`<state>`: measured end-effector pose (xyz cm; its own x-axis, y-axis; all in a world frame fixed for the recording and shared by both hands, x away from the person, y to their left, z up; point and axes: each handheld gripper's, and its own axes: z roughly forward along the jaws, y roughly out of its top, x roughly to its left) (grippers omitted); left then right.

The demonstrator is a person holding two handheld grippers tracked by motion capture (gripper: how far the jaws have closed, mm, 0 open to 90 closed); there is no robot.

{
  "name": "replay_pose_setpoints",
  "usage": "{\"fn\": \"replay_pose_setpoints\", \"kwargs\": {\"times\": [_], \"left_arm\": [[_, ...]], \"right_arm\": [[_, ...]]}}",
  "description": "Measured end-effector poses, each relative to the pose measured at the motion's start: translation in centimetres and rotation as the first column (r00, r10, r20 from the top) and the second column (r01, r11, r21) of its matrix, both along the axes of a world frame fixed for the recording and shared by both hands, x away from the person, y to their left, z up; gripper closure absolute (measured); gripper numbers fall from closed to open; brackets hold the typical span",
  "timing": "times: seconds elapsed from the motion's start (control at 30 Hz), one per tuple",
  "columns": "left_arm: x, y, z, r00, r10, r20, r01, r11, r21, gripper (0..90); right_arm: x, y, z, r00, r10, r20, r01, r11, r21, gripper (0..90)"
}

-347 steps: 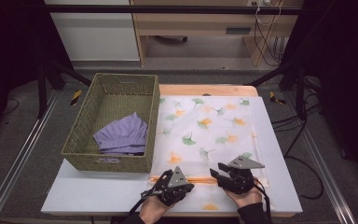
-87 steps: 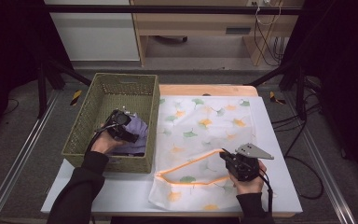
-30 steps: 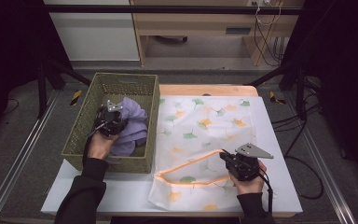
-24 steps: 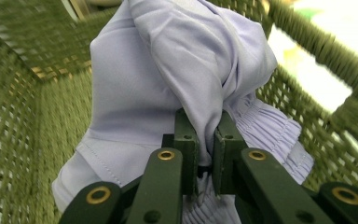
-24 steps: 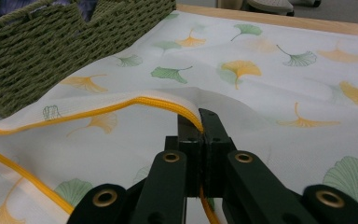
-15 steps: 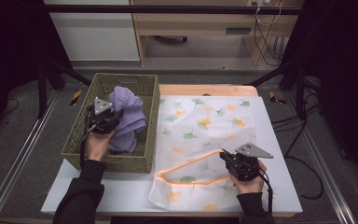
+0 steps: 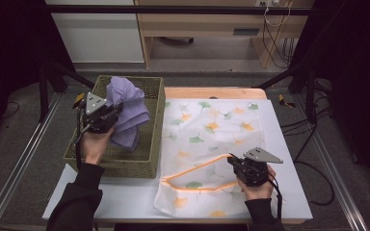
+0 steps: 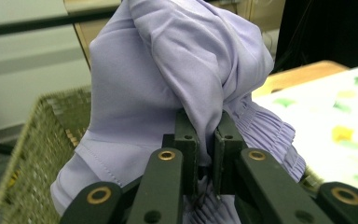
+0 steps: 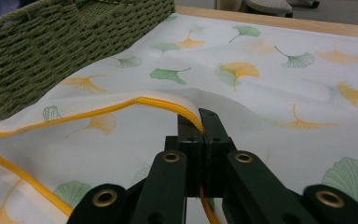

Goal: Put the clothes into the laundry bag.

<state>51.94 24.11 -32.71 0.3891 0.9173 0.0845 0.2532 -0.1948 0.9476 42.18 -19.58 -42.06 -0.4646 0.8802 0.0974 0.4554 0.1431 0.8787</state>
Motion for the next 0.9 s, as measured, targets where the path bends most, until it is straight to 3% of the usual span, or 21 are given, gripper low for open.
{"fn": "replay_pose_setpoints", "kwargs": {"times": [0.27,0.67,0.9], "left_arm": [[-1.9,-0.3,3.0,0.9980,-0.033,0.054,0.034,0.9993,-0.013,82.0],[-3.6,-0.7,5.4,0.9929,-0.076,0.091,0.078,0.9967,-0.023,82.0],[-5.2,-1.3,6.9,0.9831,-0.125,0.133,0.129,0.9915,-0.018,82.0]], "right_arm": [[0.0,-0.1,0.0,1.0000,-0.001,0.003,0.001,1.000,-0.001,88.5],[0.0,-0.1,0.1,1.0000,-0.002,0.004,0.002,1.000,0.000,88.5],[0.0,0.0,0.0,1.0000,-0.001,0.000,0.001,1.000,-0.003,88.6]]}}
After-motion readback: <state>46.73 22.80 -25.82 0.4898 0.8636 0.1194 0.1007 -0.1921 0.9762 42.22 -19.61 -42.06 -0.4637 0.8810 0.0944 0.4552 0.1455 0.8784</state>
